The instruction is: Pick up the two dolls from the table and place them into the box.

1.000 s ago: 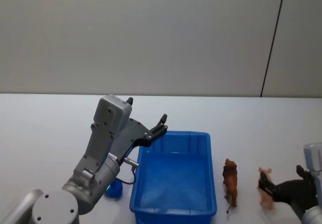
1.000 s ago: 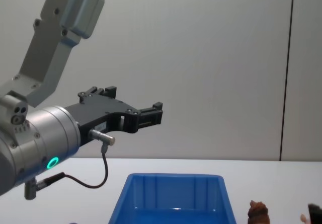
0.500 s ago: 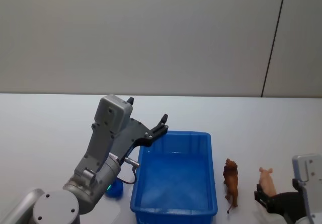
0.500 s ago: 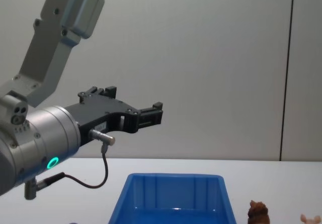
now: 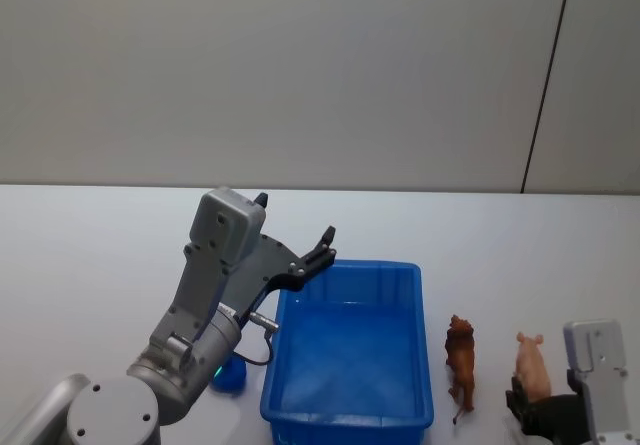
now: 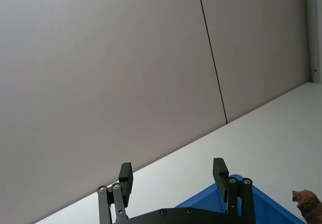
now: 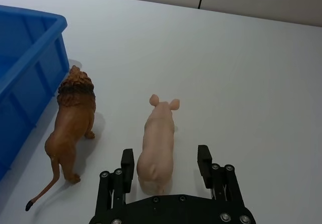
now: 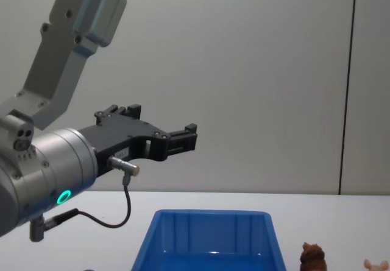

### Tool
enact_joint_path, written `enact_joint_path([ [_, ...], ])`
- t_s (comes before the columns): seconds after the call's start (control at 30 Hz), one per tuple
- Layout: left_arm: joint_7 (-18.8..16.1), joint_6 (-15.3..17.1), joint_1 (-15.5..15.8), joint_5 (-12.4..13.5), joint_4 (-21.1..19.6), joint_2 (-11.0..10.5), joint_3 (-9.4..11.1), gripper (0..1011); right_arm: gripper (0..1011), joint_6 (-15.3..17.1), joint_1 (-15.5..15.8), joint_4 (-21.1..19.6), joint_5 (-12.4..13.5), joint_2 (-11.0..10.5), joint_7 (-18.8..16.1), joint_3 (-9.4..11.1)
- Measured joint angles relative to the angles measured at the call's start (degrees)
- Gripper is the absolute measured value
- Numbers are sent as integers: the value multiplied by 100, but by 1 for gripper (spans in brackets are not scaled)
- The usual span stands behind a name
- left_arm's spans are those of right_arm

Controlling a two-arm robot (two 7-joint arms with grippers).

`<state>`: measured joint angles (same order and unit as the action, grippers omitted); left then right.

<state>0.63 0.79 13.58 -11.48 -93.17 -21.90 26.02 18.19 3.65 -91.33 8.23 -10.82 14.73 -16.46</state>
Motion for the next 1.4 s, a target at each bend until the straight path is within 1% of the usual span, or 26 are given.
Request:
enact_joint_path([
  [0.03, 0, 0, 0, 0, 0, 0, 0, 1003, 787, -8, -15, 39, -14, 19, 12, 0],
  [0.07, 0, 0, 0, 0, 0, 0, 0, 1003, 734, -13, -26, 69, -20, 32, 18, 0],
  [0.17, 0, 0, 0, 0, 0, 0, 0, 1003, 676, -34, -59, 160, -50, 68, 35, 3],
  [0.2, 0, 0, 0, 0, 0, 0, 0, 1003, 615, -39, -67, 181, -57, 75, 38, 5],
  [0.27, 0, 0, 0, 0, 0, 0, 0, 1003, 577, -53, -88, 238, -74, 96, 40, 9],
  [0.3, 0, 0, 0, 0, 0, 0, 0, 1003, 516, -60, -95, 254, -84, 102, 41, 11],
  [0.33, 0, 0, 0, 0, 0, 0, 0, 1003, 516, -65, -103, 276, -91, 109, 40, 13],
  [0.37, 0, 0, 0, 0, 0, 0, 0, 1003, 441, -70, -109, 292, -99, 116, 41, 15],
  [0.47, 0, 0, 0, 0, 0, 0, 0, 1003, 394, -98, -132, 348, -130, 137, 38, 29],
  [0.73, 0, 0, 0, 0, 0, 0, 0, 1003, 391, -198, -136, 349, -200, 147, 14, 63],
  [0.9, 0, 0, 0, 0, 0, 0, 0, 1003, 391, -318, -115, 238, -240, 123, -27, 99],
  [1.0, 0, 0, 0, 0, 0, 0, 0, 1003, 391, -463, -94, 113, -250, 87, -133, 131],
  [1.03, 0, 0, 0, 0, 0, 0, 0, 1003, 391, -463, -94, 113, -250, 87, -133, 131],
  [1.17, 0, 0, 0, 0, 0, 0, 0, 1003, 391, -605, -81, -23, -248, 49, -295, 166],
  [1.4, 0, 0, 0, 0, 0, 0, 0, 1003, 391, -819, -105, -247, -187, -11, -755, 215],
])
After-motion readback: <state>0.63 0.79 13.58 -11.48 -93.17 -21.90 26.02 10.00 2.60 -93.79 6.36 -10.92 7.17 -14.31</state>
